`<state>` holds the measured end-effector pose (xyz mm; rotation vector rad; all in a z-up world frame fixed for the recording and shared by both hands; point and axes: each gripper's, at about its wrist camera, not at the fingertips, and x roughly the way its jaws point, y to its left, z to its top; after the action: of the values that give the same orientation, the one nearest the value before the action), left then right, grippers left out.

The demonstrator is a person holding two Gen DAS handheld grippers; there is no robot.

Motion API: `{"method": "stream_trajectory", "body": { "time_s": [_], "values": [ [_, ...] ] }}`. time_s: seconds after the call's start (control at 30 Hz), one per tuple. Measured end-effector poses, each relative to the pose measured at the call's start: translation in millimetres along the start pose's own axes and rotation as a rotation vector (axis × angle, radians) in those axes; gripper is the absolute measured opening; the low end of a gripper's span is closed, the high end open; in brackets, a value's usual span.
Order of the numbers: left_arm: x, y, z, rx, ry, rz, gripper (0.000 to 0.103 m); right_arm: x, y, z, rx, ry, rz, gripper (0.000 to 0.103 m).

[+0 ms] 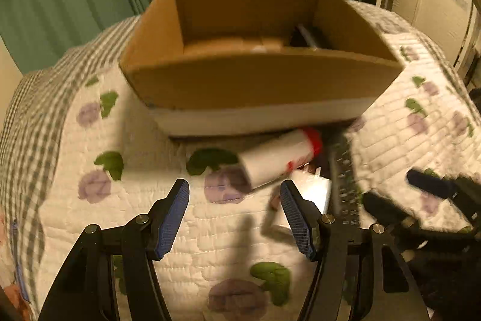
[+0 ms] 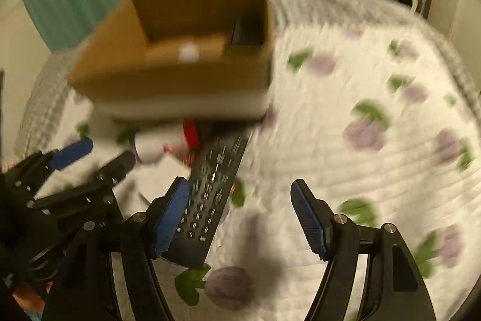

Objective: Organize rigid objects
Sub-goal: 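Grasp the black remote with right gripper while left grasps white square charger, then drop remote and white charger into the box and open both grippers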

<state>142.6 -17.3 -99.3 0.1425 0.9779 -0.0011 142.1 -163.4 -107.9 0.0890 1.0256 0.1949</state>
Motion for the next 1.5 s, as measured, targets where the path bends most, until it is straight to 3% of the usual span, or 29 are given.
{"method": "stream_trajectory", "body": {
  "time_s": [0.1,0.17,0.27,0.4,0.53,0.77,0.87,0.9,1.03,1.3,1.5],
  "values": [
    [11.4,8.6,-2.2,-0.027,0.006,0.003,0.066,32.3,4.1,-12.3,0.022,0.058,0.038,0.068],
    [15.2,11.5,-3.4,-0.053,0.011,-0.051,0.066,40.9,4.2,-13.3,0.029,0.064,0.066,0.066],
    [17.8,5.3,-4.3,-0.035,0.016,-0.063,0.066,44.7,7.2,-12.4,-0.025,0.058,0.055,0.028],
    [15.9,-11.1,-6.3,0.007,0.017,-0.096,0.066,39.2,-4.9,-13.3,-0.021,0.055,0.063,0.026],
    [11.9,-28.8,-11.1,0.04,0.019,-0.125,0.066,23.7,-18.9,-17.3,-0.03,0.016,0.019,0.023],
    [28.0,-49.9,-19.5,0.048,0.082,-0.151,0.066,9.6,-37.7,-10.1,-0.021,-0.012,0.001,0.02],
    [29.2,-57.8,-22.0,0.066,0.063,-0.139,0.061,9.4,-41.3,-9.8,-0.02,-0.014,0.016,0.021],
    [28.5,-59.2,-21.5,0.064,0.057,-0.135,0.049,11.7,-38.1,-10.1,-0.021,-0.015,0.018,0.02],
    [21.9,-57.9,-20.8,0.047,0.052,-0.148,0.046,12.7,-34.6,-13.5,-0.015,-0.016,0.031,0.02],
    [-34.3,-48.0,-23.5,0.01,-0.026,-0.152,0.042,-25.8,-22.9,-15.4,-0.055,-0.062,-0.017,0.02],
    [-86.2,-24.8,1.9,-0.013,-0.101,-0.132,0.042,-80.1,-9.6,-2.9,-0.078,-0.139,-0.044,0.02]
  ]
}}
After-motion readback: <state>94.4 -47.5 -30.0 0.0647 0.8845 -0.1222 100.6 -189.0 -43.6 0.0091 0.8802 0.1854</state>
